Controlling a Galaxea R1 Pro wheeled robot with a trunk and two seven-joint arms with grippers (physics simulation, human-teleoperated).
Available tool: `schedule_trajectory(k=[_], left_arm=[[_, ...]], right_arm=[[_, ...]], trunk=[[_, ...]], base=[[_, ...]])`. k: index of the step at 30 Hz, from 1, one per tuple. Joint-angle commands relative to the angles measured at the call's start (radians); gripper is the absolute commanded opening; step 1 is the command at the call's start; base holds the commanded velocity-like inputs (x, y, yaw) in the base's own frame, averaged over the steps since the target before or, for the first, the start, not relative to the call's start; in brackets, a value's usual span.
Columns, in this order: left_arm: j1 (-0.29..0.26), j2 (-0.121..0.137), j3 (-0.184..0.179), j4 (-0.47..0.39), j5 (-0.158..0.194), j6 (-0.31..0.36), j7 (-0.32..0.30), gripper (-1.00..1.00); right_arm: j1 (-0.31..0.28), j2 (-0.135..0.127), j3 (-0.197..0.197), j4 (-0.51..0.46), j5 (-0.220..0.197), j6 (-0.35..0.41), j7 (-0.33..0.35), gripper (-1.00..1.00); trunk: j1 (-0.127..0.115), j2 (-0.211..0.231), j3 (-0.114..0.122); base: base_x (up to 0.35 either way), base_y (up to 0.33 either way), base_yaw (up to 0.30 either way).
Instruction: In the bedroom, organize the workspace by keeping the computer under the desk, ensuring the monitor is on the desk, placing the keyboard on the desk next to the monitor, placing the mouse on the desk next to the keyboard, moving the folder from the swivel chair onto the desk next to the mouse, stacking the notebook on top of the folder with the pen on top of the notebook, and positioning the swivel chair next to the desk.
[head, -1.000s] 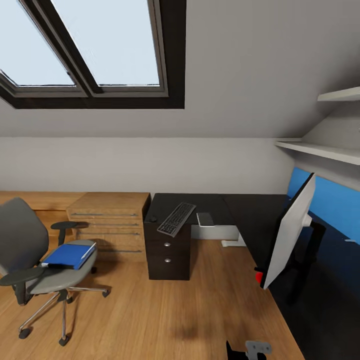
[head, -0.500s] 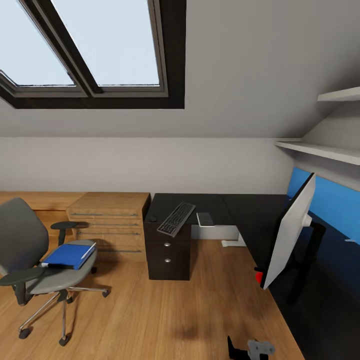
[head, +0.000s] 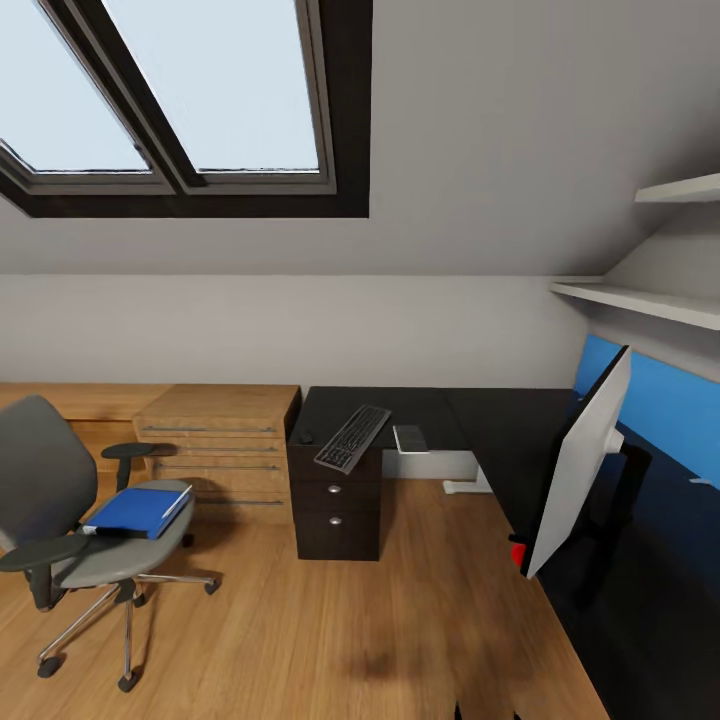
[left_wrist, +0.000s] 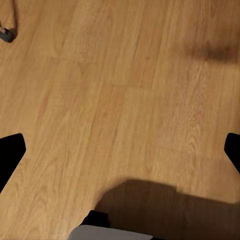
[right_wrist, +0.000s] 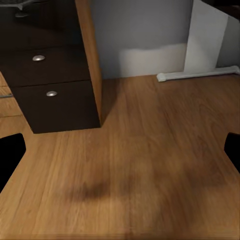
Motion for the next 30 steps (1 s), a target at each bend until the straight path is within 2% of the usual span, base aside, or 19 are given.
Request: schedule_trajectory(k=[1, 19, 30], left_arm=[[-0.001, 0.001, -0.009, 0.000, 0.009, -0.005, 0.006, 1.00], [-0.001, 0.001, -0.008, 0.000, 0.008, -0.004, 0.004, 1.00], [-0.001, 0.001, -0.008, 0.000, 0.010, -0.004, 0.005, 1.00]], right_arm=[[0.000, 0.001, 0.008, 0.001, -0.009, -0.003, 0.001, 1.00], [0.003, 0.001, 0.010, 0.007, -0.006, -0.003, 0.007, 1.00], [0.004, 0.005, 0.012, 0.007, -0.008, -0.003, 0.008, 1.00]], trunk=[[0.000, -0.001, -0.002], [0.000, -0.001, -0.002], [-0.004, 0.006, 0.002]], base=[[-0.046, -0.006, 0.000], [-0.236, -0.126, 0.000], [-0.040, -0.018, 0.000]])
